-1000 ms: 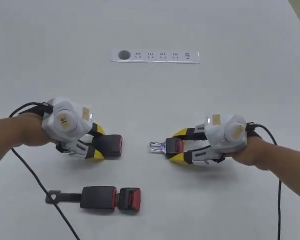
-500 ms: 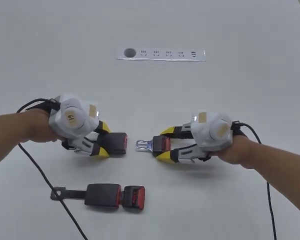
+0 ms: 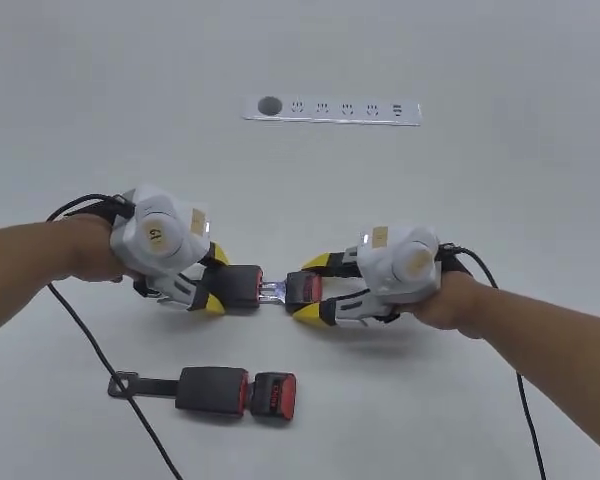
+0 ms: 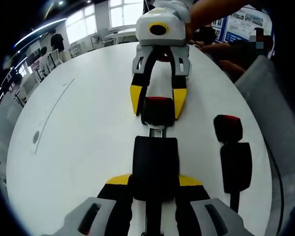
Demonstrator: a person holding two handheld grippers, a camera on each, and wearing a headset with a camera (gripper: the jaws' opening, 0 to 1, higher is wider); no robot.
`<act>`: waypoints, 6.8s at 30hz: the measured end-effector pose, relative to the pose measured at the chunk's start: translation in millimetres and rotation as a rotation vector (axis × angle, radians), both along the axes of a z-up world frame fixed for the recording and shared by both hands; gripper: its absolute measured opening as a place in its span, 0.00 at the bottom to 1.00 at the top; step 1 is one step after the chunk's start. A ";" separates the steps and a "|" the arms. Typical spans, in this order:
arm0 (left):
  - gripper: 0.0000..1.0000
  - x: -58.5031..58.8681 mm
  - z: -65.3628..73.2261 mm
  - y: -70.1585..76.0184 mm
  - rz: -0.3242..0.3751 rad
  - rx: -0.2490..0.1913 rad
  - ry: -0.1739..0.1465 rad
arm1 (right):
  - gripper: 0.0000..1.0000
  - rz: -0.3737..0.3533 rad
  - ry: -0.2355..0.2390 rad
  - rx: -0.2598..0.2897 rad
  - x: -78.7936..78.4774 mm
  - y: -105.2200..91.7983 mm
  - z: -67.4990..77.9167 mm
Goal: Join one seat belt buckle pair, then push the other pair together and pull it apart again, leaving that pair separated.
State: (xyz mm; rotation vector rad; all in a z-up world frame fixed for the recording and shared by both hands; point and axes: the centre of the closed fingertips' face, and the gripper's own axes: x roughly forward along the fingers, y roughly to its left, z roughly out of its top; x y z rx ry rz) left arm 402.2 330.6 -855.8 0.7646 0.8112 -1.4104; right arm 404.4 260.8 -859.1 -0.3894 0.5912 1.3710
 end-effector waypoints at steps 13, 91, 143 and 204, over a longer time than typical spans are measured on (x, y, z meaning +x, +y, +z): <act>0.34 0.2 -0.9 0.7 -0.023 0.028 -0.005 | 0.36 -0.007 -0.002 -0.007 -0.4 7.5 0.9; 0.35 -2.4 1.4 0.1 -0.047 0.056 -0.006 | 0.37 -0.010 -0.020 -0.131 -1.8 -7.3 0.5; 0.35 -3.4 2.0 -2.3 -0.029 0.104 -0.003 | 0.38 -0.117 0.024 -0.213 -15.4 -138.2 0.5; 1.00 -105.2 133.2 104.5 0.981 -0.504 -0.163 | 0.95 -0.733 -0.258 0.140 -97.8 -103.7 136.4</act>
